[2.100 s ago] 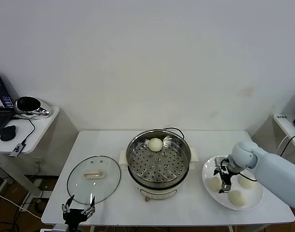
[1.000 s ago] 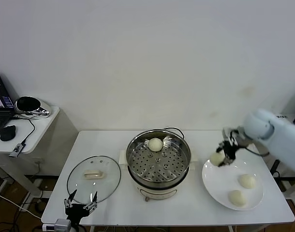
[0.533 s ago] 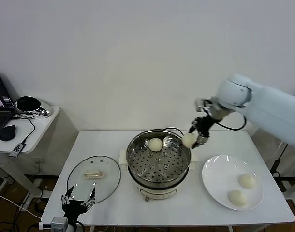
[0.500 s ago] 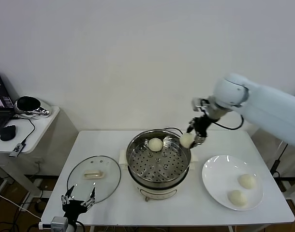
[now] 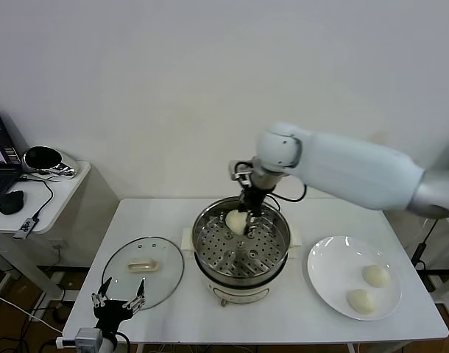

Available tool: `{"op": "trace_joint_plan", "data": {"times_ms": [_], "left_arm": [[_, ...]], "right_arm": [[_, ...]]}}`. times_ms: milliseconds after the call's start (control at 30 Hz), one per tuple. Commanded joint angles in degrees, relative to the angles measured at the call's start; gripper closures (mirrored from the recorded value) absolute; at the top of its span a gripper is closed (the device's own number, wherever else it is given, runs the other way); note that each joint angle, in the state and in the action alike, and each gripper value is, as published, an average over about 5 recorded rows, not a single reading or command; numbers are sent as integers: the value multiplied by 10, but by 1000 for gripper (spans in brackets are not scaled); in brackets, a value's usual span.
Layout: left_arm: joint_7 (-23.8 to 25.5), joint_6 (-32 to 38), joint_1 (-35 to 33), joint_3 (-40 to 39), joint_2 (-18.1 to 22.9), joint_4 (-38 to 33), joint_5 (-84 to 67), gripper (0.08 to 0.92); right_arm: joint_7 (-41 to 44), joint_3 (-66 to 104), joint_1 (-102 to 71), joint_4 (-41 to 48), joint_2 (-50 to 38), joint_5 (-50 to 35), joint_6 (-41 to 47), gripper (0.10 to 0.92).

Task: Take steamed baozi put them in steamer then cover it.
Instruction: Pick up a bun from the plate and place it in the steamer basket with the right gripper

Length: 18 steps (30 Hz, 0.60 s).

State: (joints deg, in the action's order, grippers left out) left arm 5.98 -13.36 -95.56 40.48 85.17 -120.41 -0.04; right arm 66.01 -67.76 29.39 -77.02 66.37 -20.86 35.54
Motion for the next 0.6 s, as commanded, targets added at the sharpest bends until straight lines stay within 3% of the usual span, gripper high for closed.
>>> {"op": "trace_joint_plan", "data": {"times_ms": [33,600], "left_arm": [[0,0,-1,0,2,-4,0,177],[1,-2,3,-3,8,-4,-1,177]], "right_arm": [[-14,-9,-41,45,81,8,11,416],[-9,14,-79,103,114,53,-4,414]]}}
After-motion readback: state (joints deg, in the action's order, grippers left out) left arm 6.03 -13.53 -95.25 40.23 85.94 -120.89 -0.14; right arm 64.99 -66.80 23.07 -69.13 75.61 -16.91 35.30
